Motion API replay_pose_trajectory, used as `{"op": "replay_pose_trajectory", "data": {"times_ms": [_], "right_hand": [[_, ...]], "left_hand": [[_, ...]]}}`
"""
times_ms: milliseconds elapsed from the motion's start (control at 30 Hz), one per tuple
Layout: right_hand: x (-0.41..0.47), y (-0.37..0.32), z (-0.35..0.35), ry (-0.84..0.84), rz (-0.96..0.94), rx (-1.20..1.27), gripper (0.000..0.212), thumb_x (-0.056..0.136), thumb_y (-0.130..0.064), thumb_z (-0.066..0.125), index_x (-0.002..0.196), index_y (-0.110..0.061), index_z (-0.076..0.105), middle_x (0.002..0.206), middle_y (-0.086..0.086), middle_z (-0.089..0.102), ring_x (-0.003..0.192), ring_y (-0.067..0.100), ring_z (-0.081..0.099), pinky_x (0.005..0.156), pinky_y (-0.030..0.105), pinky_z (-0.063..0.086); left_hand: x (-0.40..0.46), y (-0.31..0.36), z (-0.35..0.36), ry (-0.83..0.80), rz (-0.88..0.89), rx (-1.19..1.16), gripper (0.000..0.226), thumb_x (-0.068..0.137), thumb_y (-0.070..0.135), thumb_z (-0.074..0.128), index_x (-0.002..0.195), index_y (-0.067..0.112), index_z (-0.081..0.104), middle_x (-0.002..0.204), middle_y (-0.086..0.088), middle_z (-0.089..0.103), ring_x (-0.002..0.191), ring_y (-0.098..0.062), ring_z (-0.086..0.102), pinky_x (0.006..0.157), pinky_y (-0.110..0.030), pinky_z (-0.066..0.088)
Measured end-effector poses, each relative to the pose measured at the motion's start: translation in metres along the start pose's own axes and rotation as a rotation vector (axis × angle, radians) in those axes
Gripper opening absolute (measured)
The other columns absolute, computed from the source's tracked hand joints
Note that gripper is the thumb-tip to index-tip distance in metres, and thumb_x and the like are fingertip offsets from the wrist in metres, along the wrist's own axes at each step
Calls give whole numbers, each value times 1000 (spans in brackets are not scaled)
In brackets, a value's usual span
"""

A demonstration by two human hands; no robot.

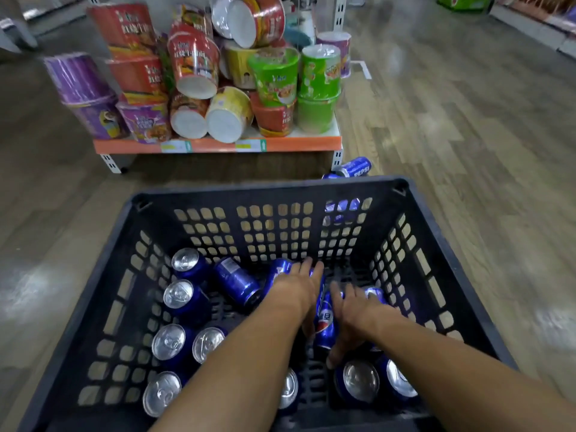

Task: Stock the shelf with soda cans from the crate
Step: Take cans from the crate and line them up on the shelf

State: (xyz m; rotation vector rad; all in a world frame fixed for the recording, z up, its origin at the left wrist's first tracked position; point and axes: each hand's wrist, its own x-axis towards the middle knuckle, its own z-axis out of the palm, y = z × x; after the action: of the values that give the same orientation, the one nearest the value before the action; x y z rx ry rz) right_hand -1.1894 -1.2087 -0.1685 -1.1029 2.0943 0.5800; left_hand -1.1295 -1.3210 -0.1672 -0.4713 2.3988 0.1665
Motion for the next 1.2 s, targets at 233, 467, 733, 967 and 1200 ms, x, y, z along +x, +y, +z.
{"op": "replay_pose_trajectory", "data": {"times_ms": [233,467,733,967,1200], "right_hand": [[25,-8,18,37,57,-2,158,57,-65,85,150,-5,-28,159,26,-20,150,39,-13,118,61,6],[31,-11,28,168,87,-74,146,62,-56,84,153,-4,-17,152,22,12,142,37,17,113,59,16],[25,-3,23,191,9,19,141,65,-36,88,153,-1,-16,158,18,8,148,35,8,122,50,10],[21,5,16,196,-136,-96,127,63,-28,89,153,0,4,148,16,20,141,34,20,122,40,21],[4,11,1,205,-179,43,133,58,-34,87,155,-9,-1,141,10,21,136,31,24,120,47,23]], "left_hand": [[28,11,21,7,-6,87,139,76,36,85,154,15,-28,163,-11,-29,153,-29,-16,125,-49,6],[41,9,31,104,24,171,115,89,34,70,157,13,-21,166,-13,-10,154,-32,-3,124,-46,9],[45,-2,30,162,48,291,127,70,52,83,158,10,1,147,-17,27,134,-33,33,117,-42,28],[34,-4,37,155,-56,327,135,64,83,66,156,4,6,149,-21,29,138,-38,27,121,-49,15],[-10,-21,18,127,-145,-89,122,61,74,74,148,7,21,143,-18,32,135,-35,33,117,-43,29]]}}
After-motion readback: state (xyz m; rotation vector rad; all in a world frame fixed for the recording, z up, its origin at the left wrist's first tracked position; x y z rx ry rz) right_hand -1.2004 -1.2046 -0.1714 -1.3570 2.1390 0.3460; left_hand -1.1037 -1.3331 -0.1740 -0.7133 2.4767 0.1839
